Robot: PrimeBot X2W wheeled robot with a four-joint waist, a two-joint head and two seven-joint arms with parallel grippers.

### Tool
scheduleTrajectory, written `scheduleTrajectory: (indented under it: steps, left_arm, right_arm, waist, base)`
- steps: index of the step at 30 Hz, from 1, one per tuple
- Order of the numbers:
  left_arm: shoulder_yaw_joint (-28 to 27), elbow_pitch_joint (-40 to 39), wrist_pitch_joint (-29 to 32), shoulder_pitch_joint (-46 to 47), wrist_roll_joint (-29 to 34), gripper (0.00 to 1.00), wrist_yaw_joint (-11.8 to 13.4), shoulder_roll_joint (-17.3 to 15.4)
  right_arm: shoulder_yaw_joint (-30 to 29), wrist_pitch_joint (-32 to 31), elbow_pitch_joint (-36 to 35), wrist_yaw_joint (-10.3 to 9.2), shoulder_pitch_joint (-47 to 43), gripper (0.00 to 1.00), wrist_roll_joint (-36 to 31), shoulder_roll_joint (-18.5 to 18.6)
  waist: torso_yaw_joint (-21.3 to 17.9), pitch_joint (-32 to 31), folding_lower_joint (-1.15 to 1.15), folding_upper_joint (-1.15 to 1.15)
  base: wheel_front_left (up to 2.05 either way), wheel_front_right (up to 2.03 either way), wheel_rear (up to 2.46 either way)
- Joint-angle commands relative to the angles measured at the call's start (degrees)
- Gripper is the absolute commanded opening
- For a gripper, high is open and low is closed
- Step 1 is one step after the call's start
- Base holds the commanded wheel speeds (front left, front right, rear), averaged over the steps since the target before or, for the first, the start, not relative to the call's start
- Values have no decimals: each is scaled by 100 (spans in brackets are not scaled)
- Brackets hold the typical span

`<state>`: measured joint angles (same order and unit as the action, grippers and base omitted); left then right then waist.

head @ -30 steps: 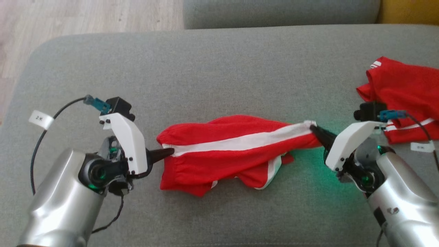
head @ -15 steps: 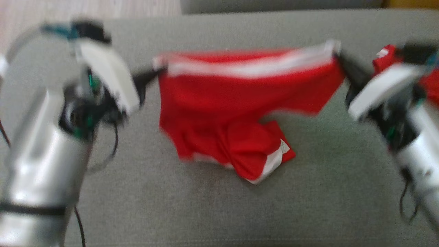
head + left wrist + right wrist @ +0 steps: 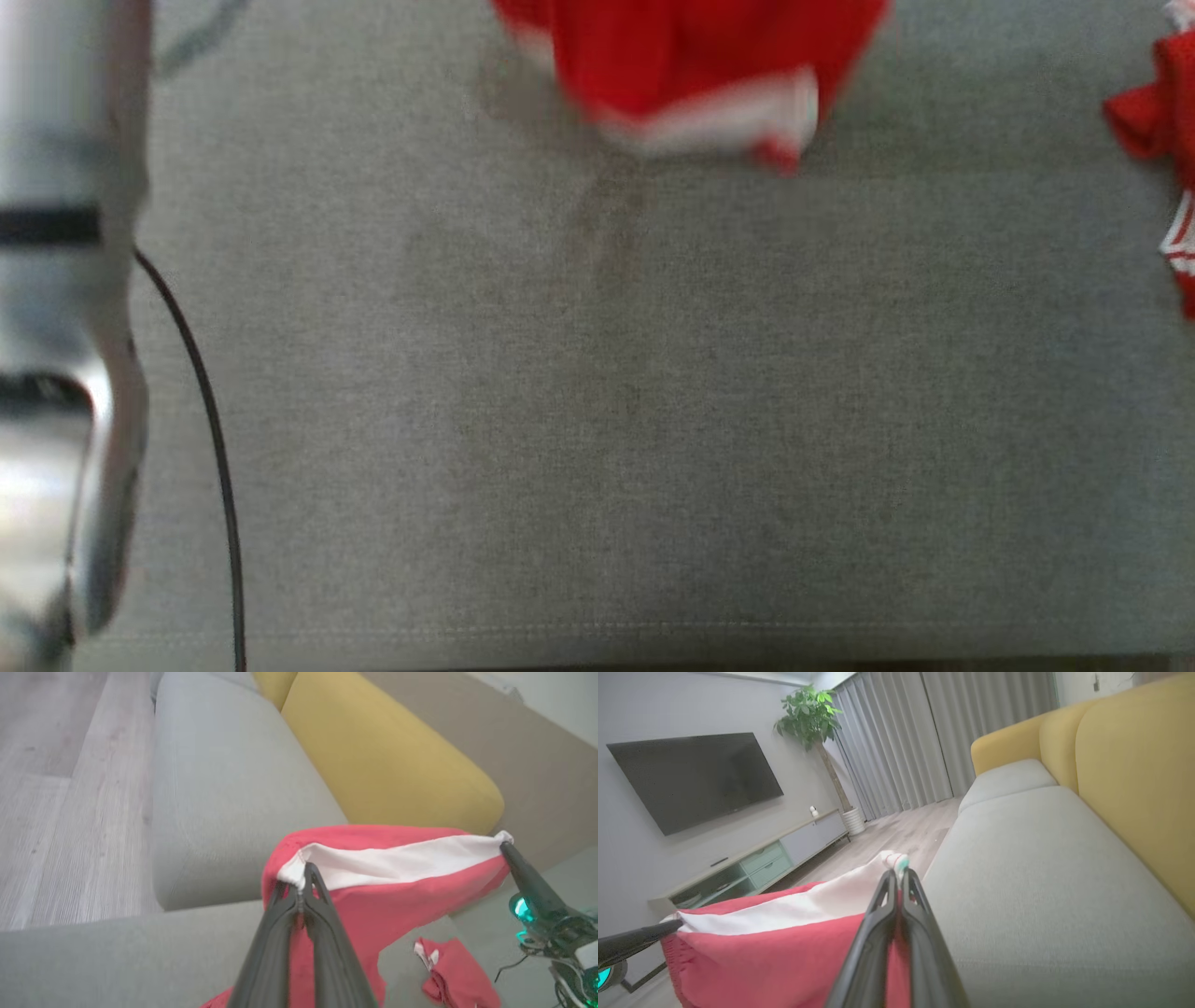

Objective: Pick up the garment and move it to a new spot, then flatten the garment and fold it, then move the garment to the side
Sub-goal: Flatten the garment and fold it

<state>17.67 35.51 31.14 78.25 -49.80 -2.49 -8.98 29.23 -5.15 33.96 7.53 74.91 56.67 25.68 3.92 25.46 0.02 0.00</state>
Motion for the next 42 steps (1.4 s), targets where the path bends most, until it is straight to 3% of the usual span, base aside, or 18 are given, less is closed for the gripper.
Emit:
scheduleTrajectory:
  steps: [1,11,16,18,26,32,37,42]
  left_arm:
    - [-222,-28,-246,648,110,0,-32,-187]
    - [-194,1082,-825,2005,201,0,-321,12]
    - [119,1343,-873,1605,-5,0,-488,119]
    - [507,1031,-651,1141,-238,0,-495,106]
    - [1862,-726,491,-1222,-1540,0,-498,-1022]
    - [2355,-1769,1390,-2702,-2518,0,-499,-1805]
    - [2468,-2458,1655,-3716,-3059,0,-493,-2216]
    - [2683,-3307,2153,-4618,-3621,0,-240,-2603]
  right_arm:
    - [25,156,-68,-4,457,0,57,-42]
    - [305,961,394,-4,1888,0,148,-33]
    - [967,966,317,-4,1397,0,339,116]
    - [1270,942,175,-4,931,0,478,243]
    - [2209,740,-627,-4,-971,0,1231,1048]
    - [2816,-83,-1258,-4,-2136,0,1816,1862]
    - [3231,-804,-1610,-4,-2922,0,2136,2428]
    - [3465,-1419,-2111,-4,-3598,0,2487,2946]
  waist:
    - [-42,185,-2,0]
    - [-129,340,-2,0]
    - [-206,242,-2,0]
    - [-255,142,-2,0]
    - [-327,-677,-2,0]
    - [-328,-1476,-2,0]
    - [-345,-2020,-2,0]
    - [-309,-2354,-2,0]
  base:
    - [0,0,0]
    - [0,0,0]
    - [0,0,0]
    - [0,0,0]
    - [0,0,0]
    - [0,0,0]
    - [0,0,0]
    - [0,0,0]
